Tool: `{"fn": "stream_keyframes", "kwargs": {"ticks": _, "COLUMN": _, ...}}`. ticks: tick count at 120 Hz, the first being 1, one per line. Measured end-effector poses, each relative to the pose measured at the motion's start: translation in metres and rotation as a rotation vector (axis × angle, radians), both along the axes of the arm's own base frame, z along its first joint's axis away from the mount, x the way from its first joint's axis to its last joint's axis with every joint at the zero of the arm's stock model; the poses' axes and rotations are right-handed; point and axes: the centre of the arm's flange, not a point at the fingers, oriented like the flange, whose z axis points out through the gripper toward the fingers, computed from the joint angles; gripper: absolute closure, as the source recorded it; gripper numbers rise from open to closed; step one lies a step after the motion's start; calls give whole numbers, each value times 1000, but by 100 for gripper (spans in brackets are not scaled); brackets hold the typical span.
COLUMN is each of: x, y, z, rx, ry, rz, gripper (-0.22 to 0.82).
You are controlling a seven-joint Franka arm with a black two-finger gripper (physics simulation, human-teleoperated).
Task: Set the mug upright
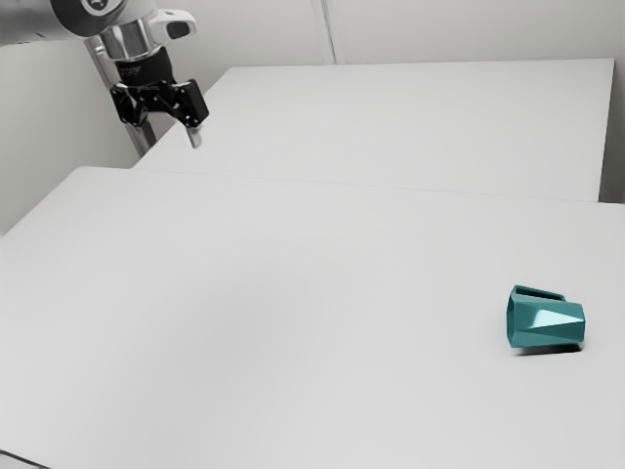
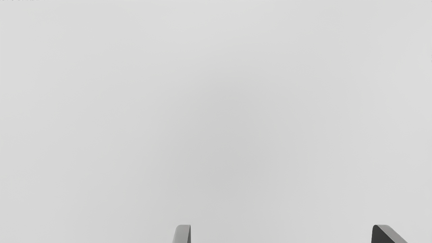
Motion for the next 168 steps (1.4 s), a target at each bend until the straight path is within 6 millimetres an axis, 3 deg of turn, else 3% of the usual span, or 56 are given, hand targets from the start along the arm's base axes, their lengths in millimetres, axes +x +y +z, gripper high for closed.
{"fn": "stream_keyframes", "kwargs": {"ticks": 24, "x": 3, "y": -3, "z": -2, "rx": -8, "ry": -7, "rz": -4, "gripper": 2}}
{"fn": "stream_keyframes", "kwargs": {"ticks": 49, "x": 10, "y": -37, "z": -20, "rx": -118, "ry": -16, "rz": -51, "gripper": 2}}
{"fn": "stream_keyframes", "kwargs": {"ticks": 115, "x": 17, "y": -127, "z": -135, "rx": -564, "ry": -65, "rz": -148, "gripper": 3}}
{"fn": "stream_keyframes", "kwargs": {"ticks": 143, "x": 8, "y": -183, "z": -177, "rx": -663, "ry": -87, "rz": -228, "gripper": 3}}
{"fn": "stream_keyframes", "kwargs": {"ticks": 168, "x": 12, "y": -214, "z": -218, "rx": -743, "ry": -98, "rz": -262, "gripper": 3}}
